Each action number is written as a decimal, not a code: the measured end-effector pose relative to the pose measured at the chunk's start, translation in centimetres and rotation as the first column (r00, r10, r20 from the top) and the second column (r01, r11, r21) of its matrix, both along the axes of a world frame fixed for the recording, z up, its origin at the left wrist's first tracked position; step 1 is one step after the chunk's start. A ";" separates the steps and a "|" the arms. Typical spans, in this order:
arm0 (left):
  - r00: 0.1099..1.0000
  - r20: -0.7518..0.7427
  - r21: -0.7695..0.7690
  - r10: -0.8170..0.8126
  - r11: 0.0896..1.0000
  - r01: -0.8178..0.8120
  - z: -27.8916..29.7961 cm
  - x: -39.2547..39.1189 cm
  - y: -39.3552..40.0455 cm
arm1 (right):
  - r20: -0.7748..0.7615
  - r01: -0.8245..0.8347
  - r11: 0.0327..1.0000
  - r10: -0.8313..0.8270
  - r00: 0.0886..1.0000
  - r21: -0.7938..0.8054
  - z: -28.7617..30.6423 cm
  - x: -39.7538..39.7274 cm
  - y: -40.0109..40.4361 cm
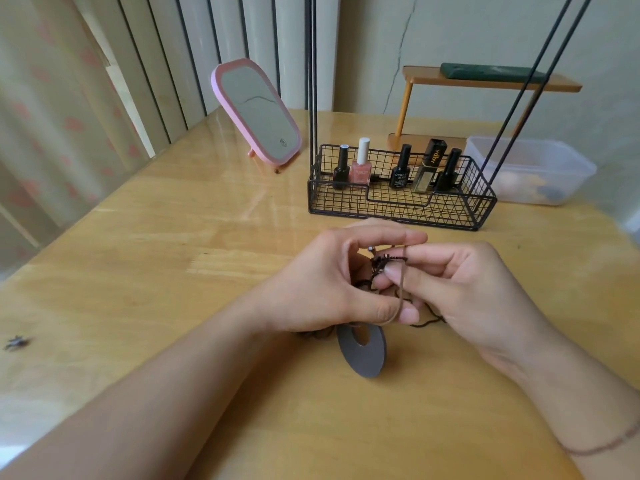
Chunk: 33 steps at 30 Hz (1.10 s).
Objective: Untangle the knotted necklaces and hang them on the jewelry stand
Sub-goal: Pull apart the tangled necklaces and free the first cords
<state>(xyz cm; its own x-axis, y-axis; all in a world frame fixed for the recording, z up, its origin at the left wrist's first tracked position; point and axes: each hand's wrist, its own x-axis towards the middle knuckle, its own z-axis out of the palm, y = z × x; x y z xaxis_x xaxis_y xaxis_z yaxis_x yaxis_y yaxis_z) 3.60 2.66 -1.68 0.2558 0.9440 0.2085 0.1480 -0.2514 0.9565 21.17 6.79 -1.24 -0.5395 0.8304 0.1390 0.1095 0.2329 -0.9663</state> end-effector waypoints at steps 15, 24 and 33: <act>0.990 -0.116 0.157 0.083 0.986 -0.064 0.1 -0.9 0.4 | -0.331 -0.279 0.920 0.181 0.926 -0.275 0.5 1.1 1.2; 0.999 0.005 -0.017 0.033 0.999 -0.033 0.4 -1.7 0.4 | 0.049 -0.006 0.998 0.002 0.999 0.068 0.5 0.3 -0.1; 0.983 0.124 -0.029 0.133 0.991 -0.130 0.0 -2.0 1.1 | 0.507 -0.320 0.923 0.176 0.844 0.212 -0.2 0.7 -0.1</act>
